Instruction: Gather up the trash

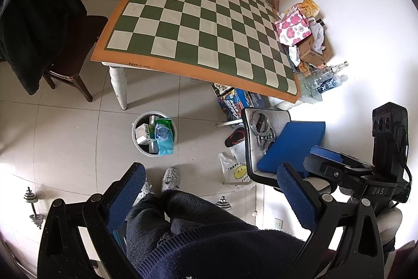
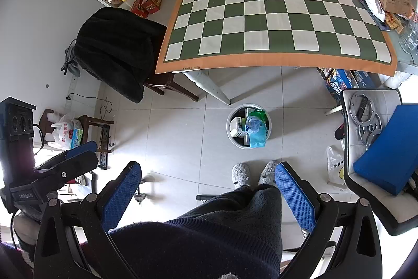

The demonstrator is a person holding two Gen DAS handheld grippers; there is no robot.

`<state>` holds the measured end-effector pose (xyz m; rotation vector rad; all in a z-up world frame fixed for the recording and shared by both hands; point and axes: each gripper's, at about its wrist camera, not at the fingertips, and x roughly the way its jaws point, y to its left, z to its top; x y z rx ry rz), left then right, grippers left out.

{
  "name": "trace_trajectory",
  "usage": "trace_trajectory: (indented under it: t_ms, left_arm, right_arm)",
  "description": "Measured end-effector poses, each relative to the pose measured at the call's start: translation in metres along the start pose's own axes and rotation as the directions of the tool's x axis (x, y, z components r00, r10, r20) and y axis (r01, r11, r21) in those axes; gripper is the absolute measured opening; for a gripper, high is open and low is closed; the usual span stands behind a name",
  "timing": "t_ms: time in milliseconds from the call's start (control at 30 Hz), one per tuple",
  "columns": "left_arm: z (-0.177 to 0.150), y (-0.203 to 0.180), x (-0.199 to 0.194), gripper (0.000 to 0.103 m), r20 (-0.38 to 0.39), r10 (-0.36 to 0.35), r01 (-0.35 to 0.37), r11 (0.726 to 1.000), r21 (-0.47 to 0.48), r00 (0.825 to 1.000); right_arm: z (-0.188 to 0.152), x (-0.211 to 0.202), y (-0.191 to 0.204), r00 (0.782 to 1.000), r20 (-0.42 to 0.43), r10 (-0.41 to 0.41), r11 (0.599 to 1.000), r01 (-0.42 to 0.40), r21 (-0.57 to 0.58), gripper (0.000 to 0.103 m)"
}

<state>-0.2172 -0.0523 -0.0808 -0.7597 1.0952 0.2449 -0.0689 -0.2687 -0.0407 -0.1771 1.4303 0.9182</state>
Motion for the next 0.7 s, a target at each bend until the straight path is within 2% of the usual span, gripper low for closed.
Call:
trace_trajectory:
  t_ms: [700]
  left_arm:
    - [-0.0033, -0.0067, 0.0002, 0.103, 0.005, 0.000, 0.000, 1.000, -0.003, 1.000]
  right_arm:
    - [0.0009, 0.0016, 0.0026, 1.000, 0.002, 0.004, 1.000, -0.004, 0.008, 0.103]
